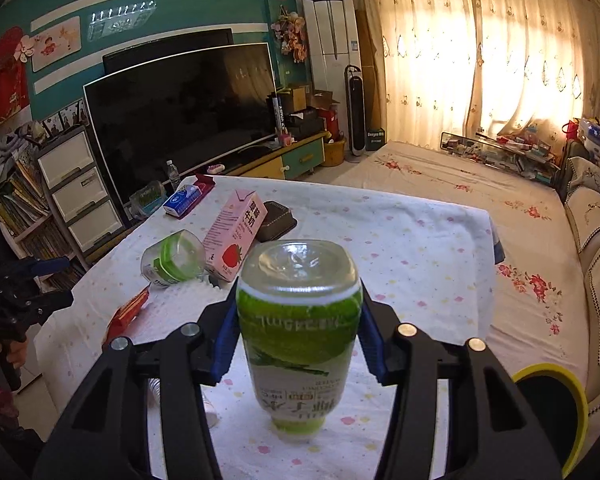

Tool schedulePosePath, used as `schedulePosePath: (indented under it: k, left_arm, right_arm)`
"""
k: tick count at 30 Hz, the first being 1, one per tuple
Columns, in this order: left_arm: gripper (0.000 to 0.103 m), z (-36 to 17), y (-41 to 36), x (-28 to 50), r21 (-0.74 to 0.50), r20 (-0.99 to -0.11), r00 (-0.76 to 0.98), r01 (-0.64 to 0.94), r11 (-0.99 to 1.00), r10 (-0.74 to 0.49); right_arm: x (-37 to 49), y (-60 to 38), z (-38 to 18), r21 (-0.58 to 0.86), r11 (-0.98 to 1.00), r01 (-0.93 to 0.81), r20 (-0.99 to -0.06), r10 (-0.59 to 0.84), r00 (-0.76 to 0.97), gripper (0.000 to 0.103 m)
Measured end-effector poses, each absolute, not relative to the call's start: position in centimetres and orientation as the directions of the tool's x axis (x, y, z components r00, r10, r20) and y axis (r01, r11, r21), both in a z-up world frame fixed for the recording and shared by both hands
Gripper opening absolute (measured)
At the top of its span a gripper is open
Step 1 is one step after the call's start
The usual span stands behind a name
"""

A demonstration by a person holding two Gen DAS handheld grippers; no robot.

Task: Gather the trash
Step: 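Carry the bottle over the yellow bin and open the right tool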

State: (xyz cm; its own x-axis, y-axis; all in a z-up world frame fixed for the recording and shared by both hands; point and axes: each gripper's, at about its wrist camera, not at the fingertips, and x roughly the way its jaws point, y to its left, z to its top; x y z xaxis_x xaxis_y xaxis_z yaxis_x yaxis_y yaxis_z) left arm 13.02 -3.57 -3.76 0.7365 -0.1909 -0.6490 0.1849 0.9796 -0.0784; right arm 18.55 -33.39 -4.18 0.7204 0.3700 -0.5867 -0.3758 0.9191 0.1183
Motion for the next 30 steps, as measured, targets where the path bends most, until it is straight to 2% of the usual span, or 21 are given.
schedulePosePath:
  k: [6, 17, 22, 25, 30]
  left_arm:
    - [0.097, -3.8, -3.8, 12.8, -0.076, -0.650, 0.734, 0.194, 0.978, -0.196]
    - [0.097, -3.8, -4.4, 12.7, -0.066, -0.648, 0.734, 0.210, 0.975, -0.202]
    - [0.097, -4.0, -4.8, 12.9, -0.063, -0.651, 0.729, 0.225, 0.972, -0.211]
    - [0.097, -4.2, -4.8, 13.1, -0.065, -0.655, 0.724, 0.229, 0.971, -0.215]
    - [0.097, -4.5, -5.1, 13.4, -0.064, -0.662, 0.718, 0.231, 0.971, -0.215]
  right_arm:
    - [17.6, -33.5, -4.7, 0.131, 0.922, -0.366, -0.600, 0.367, 0.711, 0.049]
    - [16.4, -35.5, -3.6, 0.150, 0.934, -0.325, -0.555, 0.352, 0.754, 0.049]
    - [15.0, -40.0, -2.6, 0.144, 0.970, -0.197, -0.539, 0.244, 0.806, 0.049]
    - [14.2, -44.1, -3.0, 0.139, 0.988, -0.062, -0.546, 0.129, 0.828, 0.049]
    - [14.0, -50.3, -6.5, 0.092, 0.982, 0.163, -0.607, -0.074, 0.791, 0.049]
